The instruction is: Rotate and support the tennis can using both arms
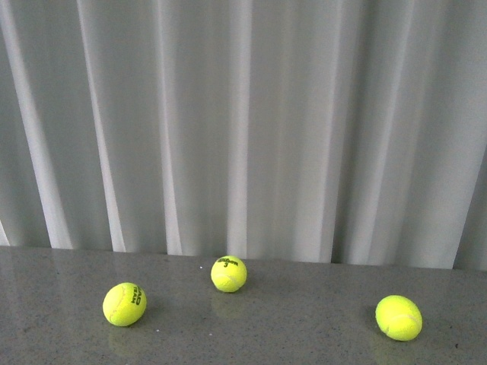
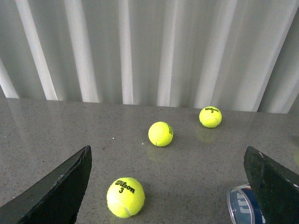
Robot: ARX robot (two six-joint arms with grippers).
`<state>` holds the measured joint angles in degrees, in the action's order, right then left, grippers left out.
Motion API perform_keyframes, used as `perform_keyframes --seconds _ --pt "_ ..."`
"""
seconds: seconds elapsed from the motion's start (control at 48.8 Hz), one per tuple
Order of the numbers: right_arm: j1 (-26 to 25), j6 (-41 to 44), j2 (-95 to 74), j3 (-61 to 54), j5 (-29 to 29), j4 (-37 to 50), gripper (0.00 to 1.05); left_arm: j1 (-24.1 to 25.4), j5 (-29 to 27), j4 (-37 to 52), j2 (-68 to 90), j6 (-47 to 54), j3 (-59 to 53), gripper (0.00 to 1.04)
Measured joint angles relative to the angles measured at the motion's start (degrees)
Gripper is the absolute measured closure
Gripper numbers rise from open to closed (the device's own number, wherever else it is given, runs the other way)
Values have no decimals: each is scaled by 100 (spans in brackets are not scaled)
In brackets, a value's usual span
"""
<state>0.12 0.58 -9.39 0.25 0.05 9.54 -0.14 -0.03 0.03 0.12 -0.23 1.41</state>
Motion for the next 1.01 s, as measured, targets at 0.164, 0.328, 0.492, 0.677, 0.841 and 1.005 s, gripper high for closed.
perform_keyframes --seconds 0.164,0.328,0.492,0.677,0.841,1.005 --pt "0 0 898 2 -15 -920 101 0 0 0 2 0 0 7" --pt "0 0 909 2 -15 -946 101 0 0 0 -4 0 0 7" --pt "0 2 909 2 -13 -946 76 0 0 0 -4 0 0 7" --pt "0 2 909 2 -15 -946 46 0 0 0 -4 0 0 7" --pt "0 2 909 2 -15 -946 19 0 0 0 -4 0 0 7" --pt "0 -2 909 2 -15 -946 7 0 0 0 -4 0 0 7"
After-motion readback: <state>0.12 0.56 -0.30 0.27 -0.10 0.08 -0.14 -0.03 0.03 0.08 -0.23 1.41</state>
